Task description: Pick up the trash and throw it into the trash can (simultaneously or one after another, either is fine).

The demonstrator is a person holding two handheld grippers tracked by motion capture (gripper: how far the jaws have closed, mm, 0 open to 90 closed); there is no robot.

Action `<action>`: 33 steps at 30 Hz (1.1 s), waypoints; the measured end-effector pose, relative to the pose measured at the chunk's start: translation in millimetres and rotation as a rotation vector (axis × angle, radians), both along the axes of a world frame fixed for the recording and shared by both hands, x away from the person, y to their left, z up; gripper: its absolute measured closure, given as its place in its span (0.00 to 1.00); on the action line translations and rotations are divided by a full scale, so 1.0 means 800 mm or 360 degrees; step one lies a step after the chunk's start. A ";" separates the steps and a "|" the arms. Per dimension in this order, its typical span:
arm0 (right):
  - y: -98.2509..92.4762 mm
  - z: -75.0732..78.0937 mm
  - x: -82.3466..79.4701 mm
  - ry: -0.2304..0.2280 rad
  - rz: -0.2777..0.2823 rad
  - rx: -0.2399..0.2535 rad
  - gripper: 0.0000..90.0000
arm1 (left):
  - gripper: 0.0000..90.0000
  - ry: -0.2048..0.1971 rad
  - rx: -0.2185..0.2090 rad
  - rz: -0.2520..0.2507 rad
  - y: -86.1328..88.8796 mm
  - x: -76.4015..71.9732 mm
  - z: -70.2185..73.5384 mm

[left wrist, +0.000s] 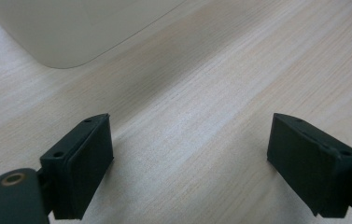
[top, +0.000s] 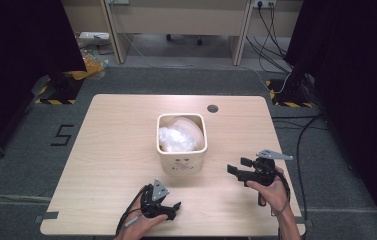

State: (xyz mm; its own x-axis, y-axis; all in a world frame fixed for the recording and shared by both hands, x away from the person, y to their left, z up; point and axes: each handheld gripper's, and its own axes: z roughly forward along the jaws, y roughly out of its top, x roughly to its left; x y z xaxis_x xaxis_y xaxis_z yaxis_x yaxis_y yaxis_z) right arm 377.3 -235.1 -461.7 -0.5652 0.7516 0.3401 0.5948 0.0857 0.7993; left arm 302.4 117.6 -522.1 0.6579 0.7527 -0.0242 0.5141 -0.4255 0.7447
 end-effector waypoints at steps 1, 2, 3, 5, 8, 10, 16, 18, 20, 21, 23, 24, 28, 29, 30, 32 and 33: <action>0.001 0.000 -0.001 -0.0009 0.0002 -0.0002 0.27 | 0.15 0.0000 0.0000 0.0000 0.000 0.000 0.000; 0.002 0.001 -0.003 -0.0006 0.0002 -0.0006 0.27 | 0.15 0.0000 0.0000 0.0000 0.000 0.000 0.000; 0.003 0.001 -0.005 -0.0018 0.0005 -0.0017 0.26 | 0.15 0.0000 0.0001 0.0000 0.000 0.000 0.000; 0.004 0.000 -0.008 -0.0022 0.0011 -0.0028 0.26 | 0.15 0.0000 0.0001 0.0000 0.000 0.000 0.000; 0.006 -0.003 -0.012 -0.0034 0.0019 -0.0045 0.26 | 0.15 0.0000 0.0001 0.0000 0.000 0.000 0.000; 0.007 -0.005 -0.014 -0.0032 0.0030 -0.0055 0.25 | 0.15 -0.0002 0.0000 0.0001 0.000 0.000 0.000; 0.011 -0.012 -0.019 -0.0014 0.0064 -0.0073 0.21 | 0.15 -0.0001 0.0000 0.0000 0.000 0.000 0.000; 0.013 -0.015 -0.020 -0.0010 0.0071 -0.0076 0.18 | 0.15 0.0000 0.0001 0.0000 0.000 0.000 0.000; 0.015 -0.018 -0.021 -0.0022 0.0090 -0.0076 0.17 | 0.15 0.0001 0.0001 -0.0001 0.000 0.000 0.000; 0.015 -0.018 -0.022 -0.0018 0.0089 -0.0076 0.17 | 0.15 0.0001 0.0001 -0.0001 0.000 0.000 0.000; 0.016 -0.020 -0.023 -0.0020 0.0090 -0.0083 0.17 | 0.15 0.0001 0.0001 -0.0001 0.000 0.000 0.000; 0.017 -0.021 -0.024 -0.0020 0.0088 -0.0085 0.17 | 0.15 0.0001 0.0001 -0.0001 0.000 0.000 0.000; 0.016 -0.025 -0.026 -0.0012 0.0072 -0.0109 0.17 | 0.15 0.0001 0.0001 -0.0001 0.000 0.000 0.000; 0.016 -0.026 -0.027 -0.0013 0.0073 -0.0114 0.17 | 0.15 0.0001 0.0002 0.0000 0.000 0.000 0.000; 0.016 -0.028 -0.028 -0.0010 0.0077 -0.0122 0.17 | 0.15 0.0000 0.0002 0.0000 0.000 0.000 0.000; 0.017 -0.030 -0.030 -0.0008 0.0086 -0.0132 0.17 | 0.15 0.0000 0.0002 0.0000 0.000 0.000 0.000; 0.018 -0.032 -0.031 -0.0009 0.0090 -0.0138 0.17 | 0.15 0.0000 0.0002 0.0000 0.000 0.000 0.000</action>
State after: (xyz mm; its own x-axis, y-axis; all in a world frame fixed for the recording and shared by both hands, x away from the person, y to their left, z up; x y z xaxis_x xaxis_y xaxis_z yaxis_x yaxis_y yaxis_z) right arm 352.2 -220.6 -487.0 -0.6093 0.7450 0.2715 0.5823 0.1880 0.7909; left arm 302.3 117.6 -522.0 0.6577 0.7529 -0.0232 0.5144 -0.4265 0.7440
